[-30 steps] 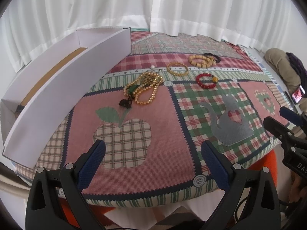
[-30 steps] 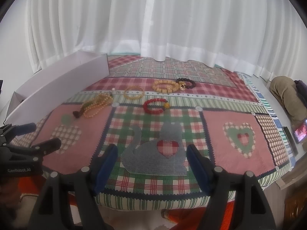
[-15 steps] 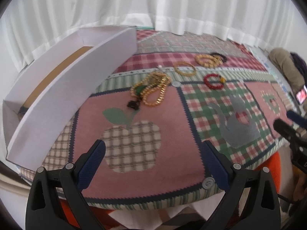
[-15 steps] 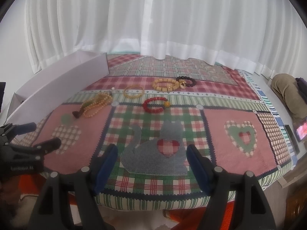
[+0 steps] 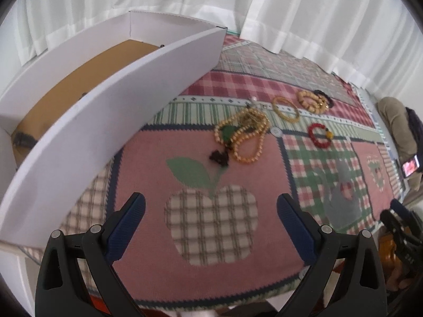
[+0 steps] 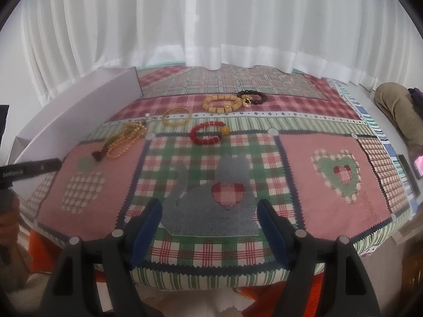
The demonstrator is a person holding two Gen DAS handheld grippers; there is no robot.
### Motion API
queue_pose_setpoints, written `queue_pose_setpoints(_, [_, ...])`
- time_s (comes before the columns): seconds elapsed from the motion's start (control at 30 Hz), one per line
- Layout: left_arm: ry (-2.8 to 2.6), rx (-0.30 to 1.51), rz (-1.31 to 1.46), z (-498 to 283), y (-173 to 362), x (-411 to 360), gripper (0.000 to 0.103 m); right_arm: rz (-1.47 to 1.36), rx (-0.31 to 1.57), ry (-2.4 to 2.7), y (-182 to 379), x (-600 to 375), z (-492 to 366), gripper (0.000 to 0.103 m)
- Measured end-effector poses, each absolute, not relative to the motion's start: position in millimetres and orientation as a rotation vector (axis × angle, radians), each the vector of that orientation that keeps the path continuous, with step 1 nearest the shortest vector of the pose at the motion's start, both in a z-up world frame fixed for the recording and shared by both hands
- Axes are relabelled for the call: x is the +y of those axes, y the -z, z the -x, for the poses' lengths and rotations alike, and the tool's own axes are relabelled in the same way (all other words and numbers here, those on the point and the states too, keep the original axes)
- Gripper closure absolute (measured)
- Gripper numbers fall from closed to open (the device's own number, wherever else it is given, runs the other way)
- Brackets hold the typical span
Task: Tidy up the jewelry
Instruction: 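Grasp the necklace's black tassel pendant with the left gripper while the right grasps the red bead bracelet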
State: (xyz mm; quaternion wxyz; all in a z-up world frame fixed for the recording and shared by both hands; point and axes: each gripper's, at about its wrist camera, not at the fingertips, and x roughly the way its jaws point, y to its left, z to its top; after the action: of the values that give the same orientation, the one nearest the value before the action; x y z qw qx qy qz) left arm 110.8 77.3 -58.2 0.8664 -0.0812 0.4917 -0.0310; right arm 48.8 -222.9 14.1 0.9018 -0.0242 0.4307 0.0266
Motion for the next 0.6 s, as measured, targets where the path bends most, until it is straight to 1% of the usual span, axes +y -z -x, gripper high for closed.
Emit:
queue_pose_setpoints(0.23, [0.083,1.047,0.097,-140,70,70,0.005,0.026,0.909,-0.043,-8,-230,-53,0.027])
queue_pose_setpoints(0.3, [0.099,1.048,0.043,-150,77,61,0.009,0.024,0.912,-0.042,-7,-230,-53,0.027])
queue_pose_setpoints(0.37, [0.112,1.057,-0.016,-159,87,53,0.018,0.021,0.916,-0.043,-6,-231,-53,0.027])
queue_pose_setpoints(0.4, [0.122,1.062,-0.042,-164,93,50,0.019,0.021,0.916,-0.043,-6,-231,-53,0.027])
queue_pose_setpoints(0.43, [0.126,1.069,-0.061,-169,98,47,0.023,0.022,0.915,-0.043,-6,-231,-53,0.027])
queue_pose_setpoints(0.47, [0.125,1.082,-0.075,-174,104,46,0.029,0.023,0.913,-0.042,-6,-232,-53,0.027])
queue_pose_setpoints(0.53, [0.121,1.104,-0.082,-182,114,45,0.036,0.022,0.912,-0.038,-6,-233,-53,0.027])
queue_pose_setpoints(0.6, [0.121,1.112,-0.074,-186,119,45,0.037,0.019,0.911,-0.031,-6,-235,-53,0.027])
